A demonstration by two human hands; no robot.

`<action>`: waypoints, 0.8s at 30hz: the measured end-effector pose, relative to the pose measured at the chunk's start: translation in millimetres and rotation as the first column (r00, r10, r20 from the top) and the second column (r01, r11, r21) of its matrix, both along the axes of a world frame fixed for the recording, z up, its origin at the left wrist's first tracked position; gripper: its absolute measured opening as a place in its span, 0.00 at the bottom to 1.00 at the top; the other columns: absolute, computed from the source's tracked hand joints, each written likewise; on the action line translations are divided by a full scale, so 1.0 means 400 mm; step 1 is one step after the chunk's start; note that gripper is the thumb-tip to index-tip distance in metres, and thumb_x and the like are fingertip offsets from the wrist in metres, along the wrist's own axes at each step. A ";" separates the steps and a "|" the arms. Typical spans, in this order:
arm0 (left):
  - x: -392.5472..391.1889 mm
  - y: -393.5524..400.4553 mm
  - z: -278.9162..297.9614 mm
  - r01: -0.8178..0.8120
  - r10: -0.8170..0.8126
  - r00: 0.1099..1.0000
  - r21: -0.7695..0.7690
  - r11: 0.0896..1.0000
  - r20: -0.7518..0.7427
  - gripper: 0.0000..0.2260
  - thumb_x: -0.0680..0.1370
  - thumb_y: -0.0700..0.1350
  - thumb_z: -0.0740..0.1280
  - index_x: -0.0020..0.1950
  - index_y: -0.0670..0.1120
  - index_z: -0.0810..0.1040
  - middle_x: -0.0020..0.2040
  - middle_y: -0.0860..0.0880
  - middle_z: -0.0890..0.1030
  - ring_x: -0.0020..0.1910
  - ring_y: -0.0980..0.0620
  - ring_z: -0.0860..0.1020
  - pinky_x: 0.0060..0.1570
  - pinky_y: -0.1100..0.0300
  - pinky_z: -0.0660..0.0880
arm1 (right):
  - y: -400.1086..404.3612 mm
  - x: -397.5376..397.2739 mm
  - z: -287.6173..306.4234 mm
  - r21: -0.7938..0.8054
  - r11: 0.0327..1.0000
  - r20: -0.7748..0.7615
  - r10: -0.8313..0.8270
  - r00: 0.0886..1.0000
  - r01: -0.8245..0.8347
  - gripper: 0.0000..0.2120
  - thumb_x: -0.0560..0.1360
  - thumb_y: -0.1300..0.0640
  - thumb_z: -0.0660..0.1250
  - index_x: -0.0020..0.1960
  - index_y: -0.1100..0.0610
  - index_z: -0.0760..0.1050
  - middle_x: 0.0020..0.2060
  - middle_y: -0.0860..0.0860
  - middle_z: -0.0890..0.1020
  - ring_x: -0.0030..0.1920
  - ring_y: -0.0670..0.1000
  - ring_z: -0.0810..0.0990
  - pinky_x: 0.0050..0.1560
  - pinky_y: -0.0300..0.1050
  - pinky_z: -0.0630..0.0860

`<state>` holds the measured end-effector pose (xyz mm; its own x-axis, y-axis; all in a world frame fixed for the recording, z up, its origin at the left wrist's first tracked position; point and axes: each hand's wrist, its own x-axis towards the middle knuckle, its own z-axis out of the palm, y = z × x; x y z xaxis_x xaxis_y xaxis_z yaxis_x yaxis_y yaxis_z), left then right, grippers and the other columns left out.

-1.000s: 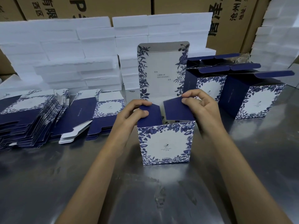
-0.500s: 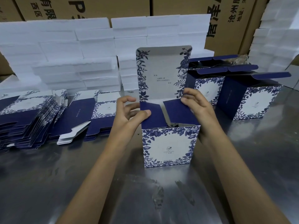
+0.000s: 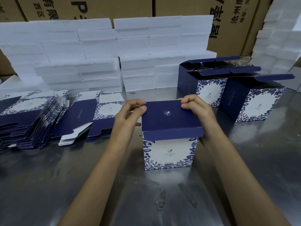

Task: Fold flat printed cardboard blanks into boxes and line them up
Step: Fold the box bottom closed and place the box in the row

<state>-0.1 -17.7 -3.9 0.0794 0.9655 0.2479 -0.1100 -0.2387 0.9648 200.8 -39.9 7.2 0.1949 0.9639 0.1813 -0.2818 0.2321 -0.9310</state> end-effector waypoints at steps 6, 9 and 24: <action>0.004 -0.001 0.031 0.010 -0.008 0.996 0.023 1.000 -0.089 0.12 0.80 0.37 0.63 0.56 0.51 0.81 0.46 0.60 0.82 0.29 0.65 0.75 0.29 0.74 0.69 | -0.010 0.010 0.034 -0.096 0.994 0.125 0.061 0.990 -0.049 0.13 0.78 0.67 0.62 0.55 0.53 0.81 0.44 0.50 0.82 0.35 0.46 0.81 0.34 0.38 0.77; 0.027 0.010 0.087 -0.031 0.013 0.958 -0.058 0.998 -0.285 0.11 0.80 0.39 0.63 0.54 0.53 0.82 0.50 0.57 0.82 0.30 0.65 0.76 0.28 0.71 0.70 | 0.023 0.011 0.104 -0.203 0.978 0.540 0.072 0.839 0.047 0.10 0.78 0.61 0.65 0.52 0.53 0.84 0.38 0.49 0.79 0.35 0.45 0.76 0.36 0.38 0.72; 0.105 0.008 0.132 -0.184 0.084 0.854 -0.147 0.972 -0.514 0.15 0.81 0.44 0.61 0.35 0.49 0.64 0.38 0.45 0.69 0.40 0.48 0.67 0.42 0.56 0.62 | 0.045 -0.050 0.121 -0.210 0.966 0.746 0.057 0.664 0.152 0.08 0.80 0.58 0.63 0.41 0.55 0.71 0.38 0.54 0.71 0.41 0.50 0.68 0.41 0.43 0.63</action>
